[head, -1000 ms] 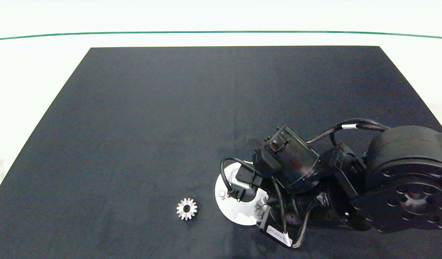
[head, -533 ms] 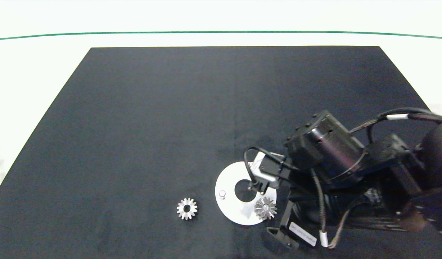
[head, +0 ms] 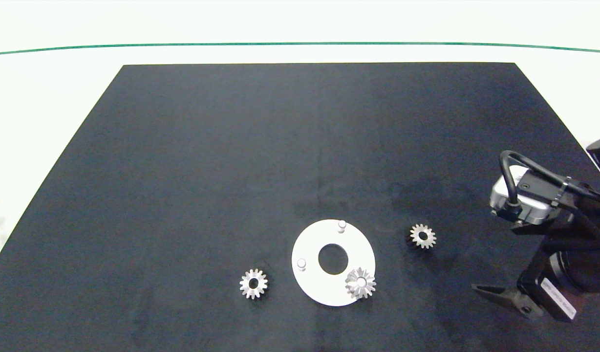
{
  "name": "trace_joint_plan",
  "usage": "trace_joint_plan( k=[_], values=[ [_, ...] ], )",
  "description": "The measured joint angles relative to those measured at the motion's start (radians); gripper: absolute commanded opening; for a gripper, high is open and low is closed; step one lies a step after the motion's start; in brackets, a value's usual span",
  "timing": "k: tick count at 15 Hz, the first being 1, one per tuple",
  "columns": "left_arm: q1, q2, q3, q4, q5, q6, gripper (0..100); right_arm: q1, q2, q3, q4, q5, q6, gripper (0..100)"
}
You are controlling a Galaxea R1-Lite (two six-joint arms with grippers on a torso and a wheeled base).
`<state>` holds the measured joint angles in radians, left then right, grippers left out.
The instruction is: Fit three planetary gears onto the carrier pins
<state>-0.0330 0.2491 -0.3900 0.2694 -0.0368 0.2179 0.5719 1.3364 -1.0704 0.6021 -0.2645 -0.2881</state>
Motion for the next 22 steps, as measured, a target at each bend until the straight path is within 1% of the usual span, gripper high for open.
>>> trace_joint_plan(
  k=[1,2,3,5,6,7,8,11,14,18,21,22],
  values=[
    [0.000,-0.006,0.002,0.000,0.000,0.000,100,-0.025,-0.015,0.032,-0.021,0.016,0.014,100],
    [0.000,-0.013,0.003,0.001,0.000,0.000,100,-0.043,-0.026,0.076,-0.068,0.031,0.039,100],
    [-0.001,-0.020,0.004,0.001,0.000,0.000,100,-0.054,-0.032,0.121,-0.145,0.036,0.053,100],
    [0.000,-0.030,0.005,0.001,-0.001,0.000,100,-0.063,-0.029,0.212,-0.344,0.042,0.064,100],
    [0.000,-0.034,0.005,0.001,0.000,0.000,100,-0.064,-0.017,0.252,-0.419,0.043,0.066,100],
    [0.000,-0.036,0.005,0.002,0.000,0.000,100,-0.065,-0.001,0.284,-0.464,0.045,0.066,100],
    [-0.001,-0.038,0.005,0.002,0.000,0.000,100,-0.064,0.015,0.301,-0.480,0.047,0.067,100],
    [-0.001,-0.038,0.011,0.002,0.000,0.000,100,-0.064,0.062,0.307,-0.489,0.073,0.069,100],
    [-0.001,-0.036,0.014,0.002,0.000,0.000,100,-0.066,0.097,0.280,-0.510,0.087,0.069,100],
    [0.000,-0.037,0.014,0.001,0.002,0.000,100,-0.066,0.121,0.225,-0.511,0.101,0.069,100],
    [0.001,-0.038,0.016,0.001,0.002,0.000,100,-0.066,0.134,0.217,-0.510,0.127,0.070,100],
    [0.001,-0.038,0.017,0.001,0.002,0.000,100,-0.068,0.140,0.216,-0.510,0.129,0.070,100]
  ],
)
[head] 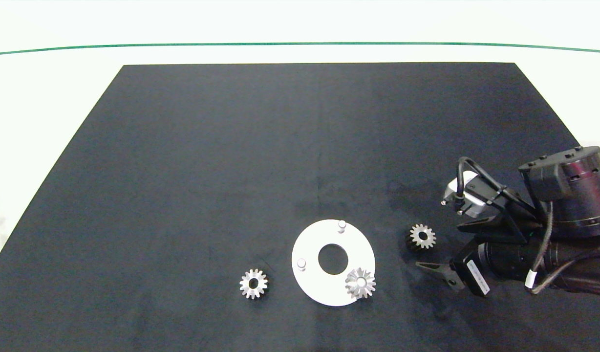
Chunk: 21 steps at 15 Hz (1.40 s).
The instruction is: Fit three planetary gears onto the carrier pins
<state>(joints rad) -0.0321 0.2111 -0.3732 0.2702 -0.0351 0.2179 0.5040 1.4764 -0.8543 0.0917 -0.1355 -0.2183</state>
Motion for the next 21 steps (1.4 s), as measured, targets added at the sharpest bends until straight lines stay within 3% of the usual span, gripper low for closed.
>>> trace_joint_plan(
  k=[6,15,21],
  values=[
    [0.000,0.007,0.002,0.001,0.000,0.000,100,-0.012,0.063,-0.014,-0.046,0.006,0.001,100],
    [0.000,0.009,0.002,0.001,0.000,0.000,100,-0.016,0.131,-0.070,-0.046,0.011,0.001,100],
    [-0.001,0.010,0.001,0.001,0.000,0.000,100,-0.016,0.144,-0.081,-0.047,0.014,0.000,89]
  ],
)
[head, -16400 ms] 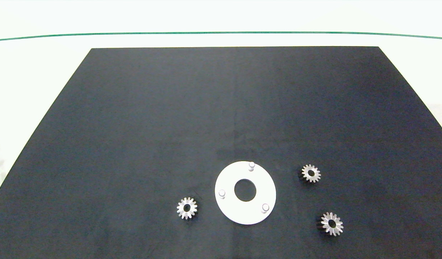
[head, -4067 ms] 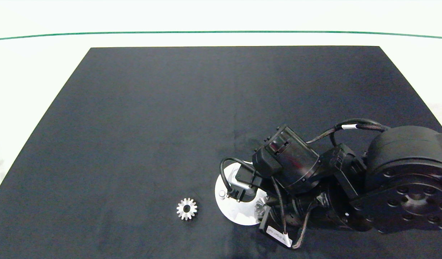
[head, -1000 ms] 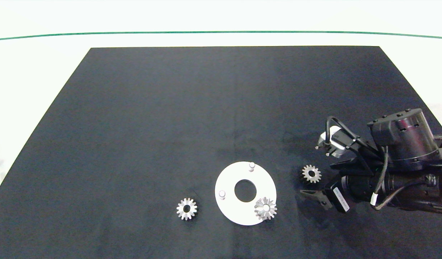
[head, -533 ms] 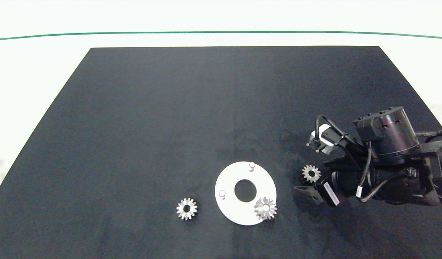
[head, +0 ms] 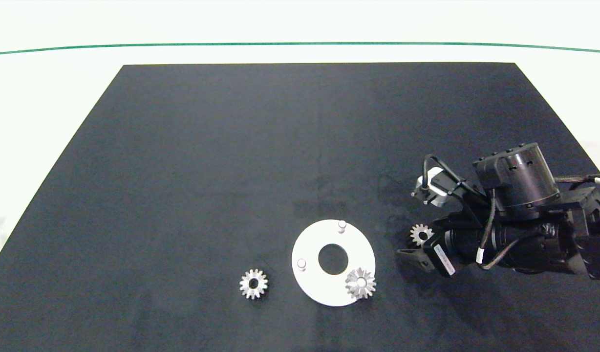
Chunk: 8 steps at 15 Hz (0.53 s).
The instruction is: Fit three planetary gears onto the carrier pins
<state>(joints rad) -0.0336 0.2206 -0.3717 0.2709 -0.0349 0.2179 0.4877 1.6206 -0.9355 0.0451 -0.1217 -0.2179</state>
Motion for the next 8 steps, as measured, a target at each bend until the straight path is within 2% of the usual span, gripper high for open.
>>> trace_joint_plan(
  k=[8],
  values=[
    [0.000,0.000,0.000,-0.001,0.000,0.000,100,-0.008,0.005,-0.006,0.005,0.000,-0.001,72]
  ],
)
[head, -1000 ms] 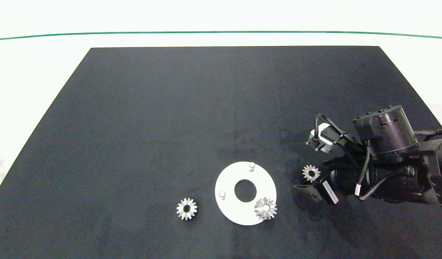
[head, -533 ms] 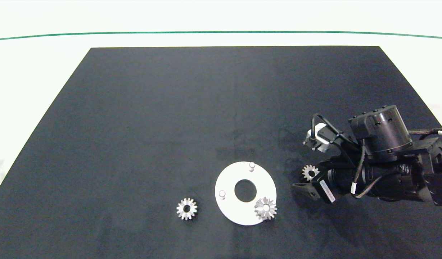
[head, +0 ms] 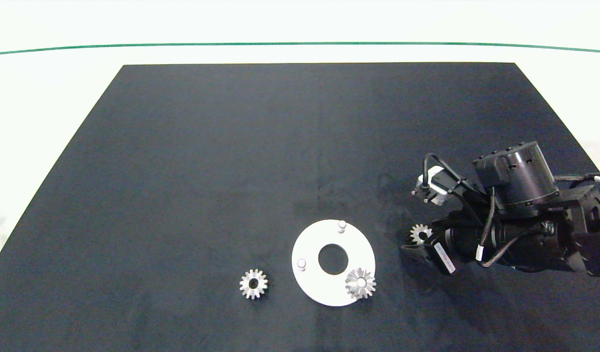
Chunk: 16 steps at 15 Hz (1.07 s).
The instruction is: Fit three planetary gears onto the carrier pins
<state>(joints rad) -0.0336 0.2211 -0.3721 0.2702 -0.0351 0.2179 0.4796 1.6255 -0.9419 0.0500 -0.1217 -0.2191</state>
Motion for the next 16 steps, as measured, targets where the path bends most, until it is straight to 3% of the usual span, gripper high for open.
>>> trace_joint_plan(
  k=[16],
  values=[
    [-0.001,0.007,0.001,0.000,0.000,0.000,100,-0.001,0.031,-0.018,-0.003,0.000,0.000,41]
  ],
)
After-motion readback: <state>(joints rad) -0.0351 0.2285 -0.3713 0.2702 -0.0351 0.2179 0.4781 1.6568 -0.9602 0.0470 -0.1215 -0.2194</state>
